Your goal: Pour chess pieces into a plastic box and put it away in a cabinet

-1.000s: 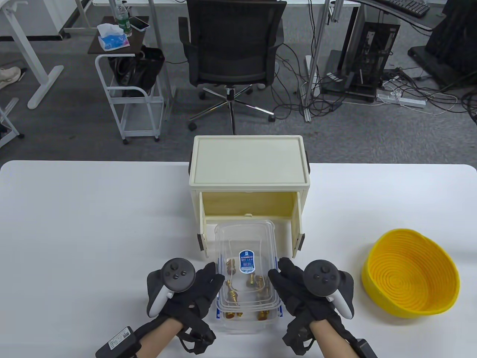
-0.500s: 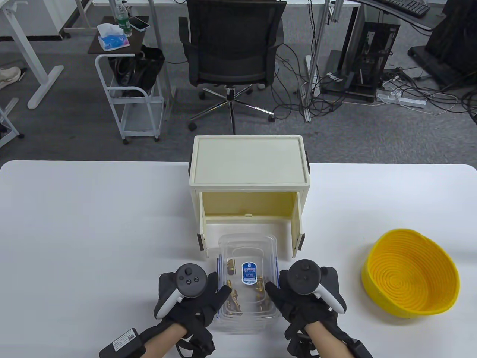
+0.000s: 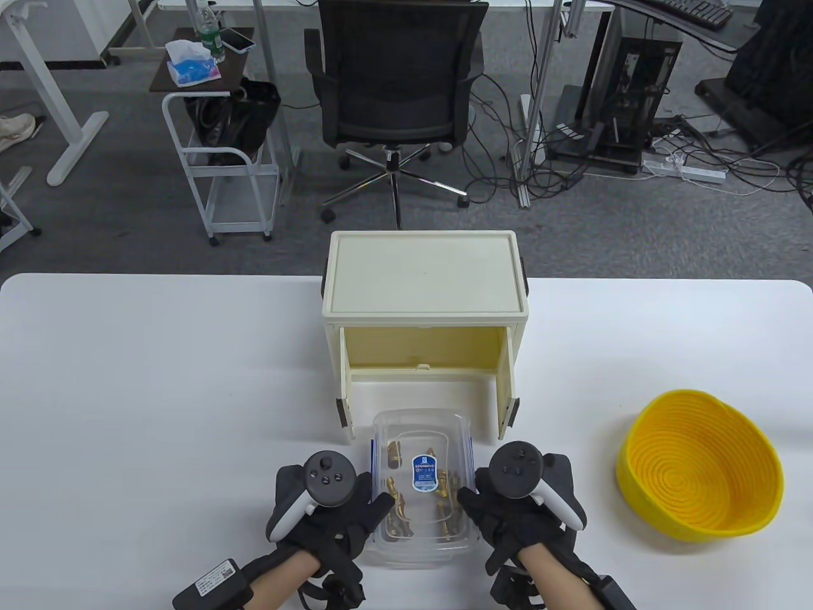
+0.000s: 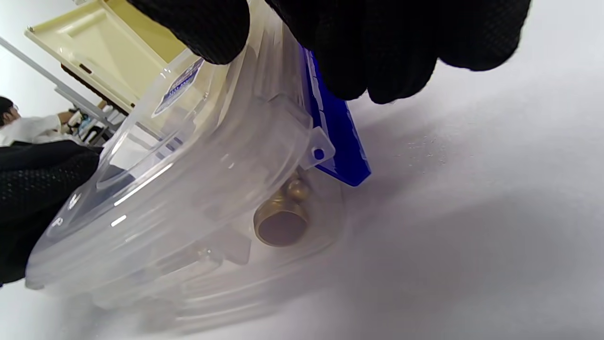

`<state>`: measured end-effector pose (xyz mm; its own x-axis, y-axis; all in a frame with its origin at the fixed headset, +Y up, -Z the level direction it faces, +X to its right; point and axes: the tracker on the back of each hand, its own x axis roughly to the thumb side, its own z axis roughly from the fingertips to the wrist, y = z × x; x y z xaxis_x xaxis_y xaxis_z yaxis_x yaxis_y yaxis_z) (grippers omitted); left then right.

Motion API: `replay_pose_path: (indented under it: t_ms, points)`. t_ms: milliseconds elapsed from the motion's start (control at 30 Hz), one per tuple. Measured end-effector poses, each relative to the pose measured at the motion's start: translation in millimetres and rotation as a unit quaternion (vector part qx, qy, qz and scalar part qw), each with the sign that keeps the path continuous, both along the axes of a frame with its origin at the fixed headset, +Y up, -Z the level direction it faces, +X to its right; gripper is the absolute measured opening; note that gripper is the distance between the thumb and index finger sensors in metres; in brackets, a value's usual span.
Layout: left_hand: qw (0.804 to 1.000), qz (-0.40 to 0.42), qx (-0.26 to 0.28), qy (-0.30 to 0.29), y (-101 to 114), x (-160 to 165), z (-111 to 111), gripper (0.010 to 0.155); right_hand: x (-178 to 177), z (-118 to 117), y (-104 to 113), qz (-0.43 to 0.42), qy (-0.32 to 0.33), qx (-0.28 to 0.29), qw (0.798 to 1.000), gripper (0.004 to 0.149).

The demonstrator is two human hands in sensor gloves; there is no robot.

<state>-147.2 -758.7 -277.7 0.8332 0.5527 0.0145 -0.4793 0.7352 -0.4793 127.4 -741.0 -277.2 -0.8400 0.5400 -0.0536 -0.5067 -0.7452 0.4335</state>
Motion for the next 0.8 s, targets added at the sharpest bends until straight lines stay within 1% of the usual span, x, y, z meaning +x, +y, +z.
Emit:
replay_pose_path:
  t_ms: [33, 67, 400, 500, 533, 567, 633, 667, 700, 733, 800]
  points:
    - [1.0, -0.001, 0.001, 0.0, 0, 0, 0, 0.071, 0, -1, 0, 0.0, 0.002, -0.004, 1.0, 0.099]
    - [1.0, -0.002, 0.002, 0.0, 0, 0, 0, 0.071, 1, -1, 0, 0.002, 0.005, -0.007, 1.0, 0.102]
    - [1.0, -0.018, 0.01, -0.002, 1, 0, -1, 0.07, 4, 0, -1, -0.015, -0.004, -0.01, 1.0, 0.097]
    - [1.0, -0.02, 0.019, 0.003, 2, -2, 0, 0.071, 8, -2, -3, -0.025, -0.007, -0.045, 0.999, 0.102]
    - [0.999, -0.025, 0.026, 0.008, 4, -2, 0, 0.071, 12, -2, -5, -0.041, -0.015, -0.061, 0.997, 0.104]
    - [0.999, -0.029, 0.04, 0.013, 7, -3, 1, 0.071, 14, -3, -7, -0.055, -0.023, -0.065, 0.996, 0.104]
    - [0.994, -0.045, 0.098, 0.013, 16, -2, 2, 0.072, 20, -5, -11, -0.084, -0.042, -0.078, 0.993, 0.104]
    - [0.989, -0.054, 0.141, 0.007, 22, -1, 4, 0.072, 24, -7, -13, -0.099, -0.051, -0.088, 0.99, 0.105]
    - [0.984, -0.055, 0.171, -0.008, 25, 0, 5, 0.071, 27, -7, -14, -0.111, -0.056, -0.094, 0.988, 0.106]
    - [0.978, -0.054, 0.201, -0.033, 29, 2, 7, 0.07, 29, -8, -15, -0.125, -0.063, -0.1, 0.985, 0.108]
    - [0.959, -0.054, 0.255, -0.107, 33, 9, 11, 0.07, 34, -9, -20, -0.161, -0.083, -0.114, 0.977, 0.109]
